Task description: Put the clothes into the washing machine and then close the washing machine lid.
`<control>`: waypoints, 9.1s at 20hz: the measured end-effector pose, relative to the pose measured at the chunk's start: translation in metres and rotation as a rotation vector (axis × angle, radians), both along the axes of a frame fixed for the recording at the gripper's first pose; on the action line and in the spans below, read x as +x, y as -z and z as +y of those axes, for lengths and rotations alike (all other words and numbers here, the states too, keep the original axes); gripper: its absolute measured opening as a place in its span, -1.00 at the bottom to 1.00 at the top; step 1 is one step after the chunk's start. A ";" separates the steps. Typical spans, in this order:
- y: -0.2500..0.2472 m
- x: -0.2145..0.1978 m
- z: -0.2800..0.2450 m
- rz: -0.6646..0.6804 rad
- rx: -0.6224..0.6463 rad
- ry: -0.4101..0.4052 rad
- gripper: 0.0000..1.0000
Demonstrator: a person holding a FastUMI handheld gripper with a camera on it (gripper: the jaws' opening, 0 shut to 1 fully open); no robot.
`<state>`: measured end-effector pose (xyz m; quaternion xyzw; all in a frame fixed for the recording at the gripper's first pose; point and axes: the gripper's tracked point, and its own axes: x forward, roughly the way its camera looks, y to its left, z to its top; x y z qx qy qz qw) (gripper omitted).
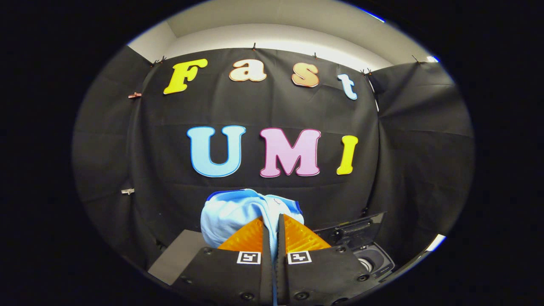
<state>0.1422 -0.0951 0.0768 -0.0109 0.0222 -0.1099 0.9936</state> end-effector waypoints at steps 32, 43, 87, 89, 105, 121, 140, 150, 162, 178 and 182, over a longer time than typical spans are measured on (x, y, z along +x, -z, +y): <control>0.174 0.017 -0.286 0.240 -0.101 0.273 -0.83; 0.318 0.021 -0.323 0.476 -0.075 0.180 -0.83; 0.368 0.026 -0.328 0.562 0.007 0.140 0.78; 0.334 0.037 -0.328 0.426 0.031 0.125 0.80; 0.114 0.152 -0.338 0.064 -0.013 0.021 0.99; 0.170 0.209 -0.348 0.267 0.020 -0.012 0.97; 0.162 0.167 -0.340 0.233 -0.003 -0.001 0.95; 0.164 0.144 -0.335 0.216 0.033 -0.011 0.96; 0.165 0.122 -0.334 0.184 0.034 -0.010 0.96; 0.167 0.092 -0.331 0.144 0.038 -0.015 0.96; 0.166 0.080 -0.327 0.106 0.068 -0.036 0.96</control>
